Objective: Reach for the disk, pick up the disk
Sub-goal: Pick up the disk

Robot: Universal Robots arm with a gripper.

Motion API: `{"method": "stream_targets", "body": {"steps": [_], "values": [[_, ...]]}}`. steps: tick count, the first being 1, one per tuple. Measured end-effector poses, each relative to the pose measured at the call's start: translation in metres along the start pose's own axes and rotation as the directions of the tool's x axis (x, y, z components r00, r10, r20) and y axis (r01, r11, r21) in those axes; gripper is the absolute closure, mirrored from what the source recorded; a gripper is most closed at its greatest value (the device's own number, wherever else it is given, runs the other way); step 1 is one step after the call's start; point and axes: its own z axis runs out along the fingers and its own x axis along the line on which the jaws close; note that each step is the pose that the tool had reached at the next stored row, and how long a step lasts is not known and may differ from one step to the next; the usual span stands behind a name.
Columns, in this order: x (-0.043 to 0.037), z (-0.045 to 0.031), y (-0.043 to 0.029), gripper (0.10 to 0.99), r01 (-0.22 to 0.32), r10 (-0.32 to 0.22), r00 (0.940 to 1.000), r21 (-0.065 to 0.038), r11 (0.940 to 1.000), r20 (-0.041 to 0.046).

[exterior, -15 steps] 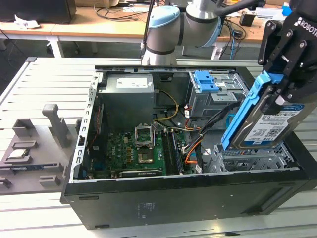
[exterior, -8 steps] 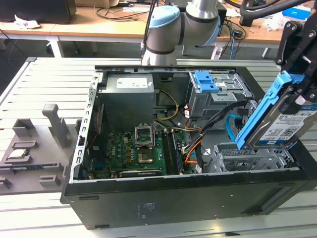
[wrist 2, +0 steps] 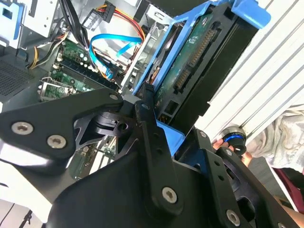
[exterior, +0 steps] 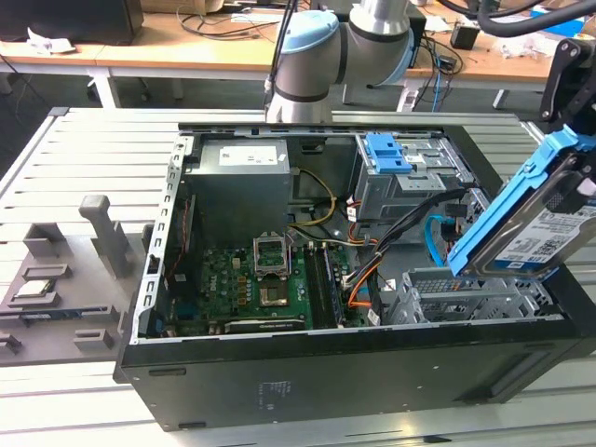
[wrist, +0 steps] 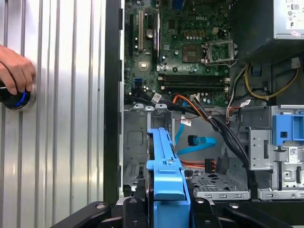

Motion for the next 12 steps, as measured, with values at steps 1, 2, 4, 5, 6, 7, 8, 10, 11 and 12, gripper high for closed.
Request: {"method": "stream_targets", "body": {"steps": [1, 2, 4, 5, 6, 7, 8, 10, 11, 12], "values": [[0.0000, 0.0002, 0.0031, 0.718, 0.000, 0.000, 1.0000, 0.000, 1.0000, 0.0001], [-0.0001, 0.0000, 0.0065, 0.718, 0.000, 0.000, 1.0000, 0.001, 1.0000, -0.0006], [-0.0002, 0.0003, 0.0137, 0.718, 0.000, 0.000, 1.0000, 0.001, 1.0000, -0.0007], [-0.0003, 0.0005, 0.0170, 0.718, 0.000, 0.000, 1.0000, 0.001, 1.0000, -0.0010], [-0.0002, 0.0010, 0.0182, 0.718, 0.000, 0.000, 1.0000, 0.002, 1.0000, -0.0010], [-0.0002, 0.0018, 0.0187, 0.718, 0.000, 0.000, 1.0000, 0.001, 1.0000, -0.0008], [-0.0002, 0.0038, 0.0191, 0.718, 0.000, 0.000, 1.0000, 0.001, 1.0000, -0.0009], [-0.0005, 0.0062, 0.0197, 0.718, 0.000, 0.000, 1.0000, 0.001, 1.0000, -0.0011], [-0.0012, 0.0075, 0.0209, 0.718, 0.000, 0.000, 1.0000, 0.001, 1.0000, -0.0010], [-0.0018, 0.0085, 0.0225, 0.718, 0.000, 0.000, 1.0000, 0.001, 1.0000, -0.0011]]}}
